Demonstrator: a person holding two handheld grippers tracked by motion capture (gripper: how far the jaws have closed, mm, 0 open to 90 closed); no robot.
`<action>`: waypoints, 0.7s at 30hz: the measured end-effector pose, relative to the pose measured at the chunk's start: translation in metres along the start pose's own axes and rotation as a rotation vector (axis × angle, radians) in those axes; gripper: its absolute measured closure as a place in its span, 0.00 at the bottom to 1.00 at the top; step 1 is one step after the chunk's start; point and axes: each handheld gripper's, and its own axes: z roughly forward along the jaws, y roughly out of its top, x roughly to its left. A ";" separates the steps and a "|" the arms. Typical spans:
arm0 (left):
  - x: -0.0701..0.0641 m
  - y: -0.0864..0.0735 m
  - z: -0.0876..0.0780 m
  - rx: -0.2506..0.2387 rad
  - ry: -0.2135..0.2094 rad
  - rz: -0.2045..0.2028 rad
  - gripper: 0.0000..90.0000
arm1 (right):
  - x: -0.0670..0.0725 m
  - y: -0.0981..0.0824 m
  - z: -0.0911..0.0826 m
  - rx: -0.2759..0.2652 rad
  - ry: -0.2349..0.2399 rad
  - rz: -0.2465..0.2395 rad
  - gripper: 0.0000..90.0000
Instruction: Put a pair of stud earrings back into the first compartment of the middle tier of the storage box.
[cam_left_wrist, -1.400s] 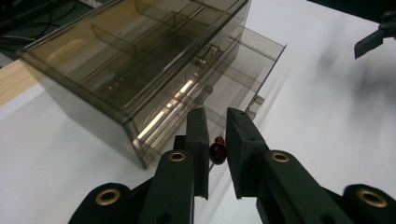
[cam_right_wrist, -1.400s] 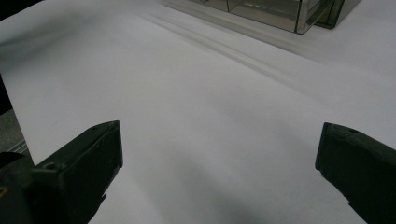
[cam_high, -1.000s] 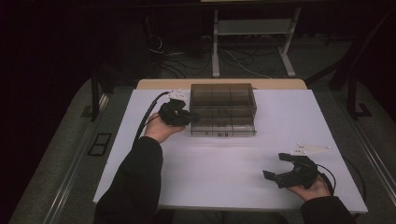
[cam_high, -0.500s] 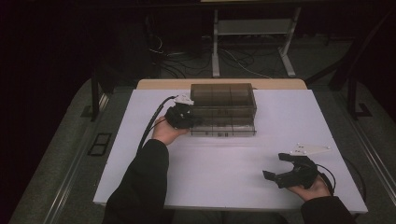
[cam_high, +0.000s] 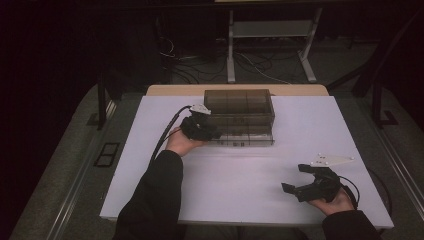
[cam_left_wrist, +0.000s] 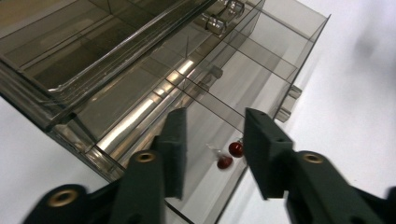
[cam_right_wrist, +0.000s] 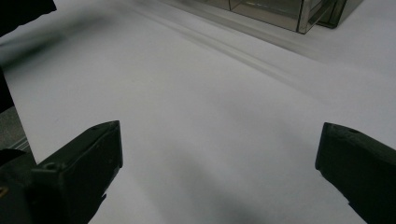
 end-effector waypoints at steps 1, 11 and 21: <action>-0.001 0.000 -0.002 -0.003 0.003 -0.001 0.54 | 0.000 0.000 0.000 0.000 -0.001 0.001 0.00; -0.002 -0.010 -0.026 -0.097 -0.029 -0.056 0.14 | 0.000 0.000 0.000 -0.002 -0.002 0.006 0.00; -0.012 -0.030 -0.050 -0.152 0.010 -0.090 0.00 | 0.001 0.001 0.000 -0.005 0.000 0.005 0.00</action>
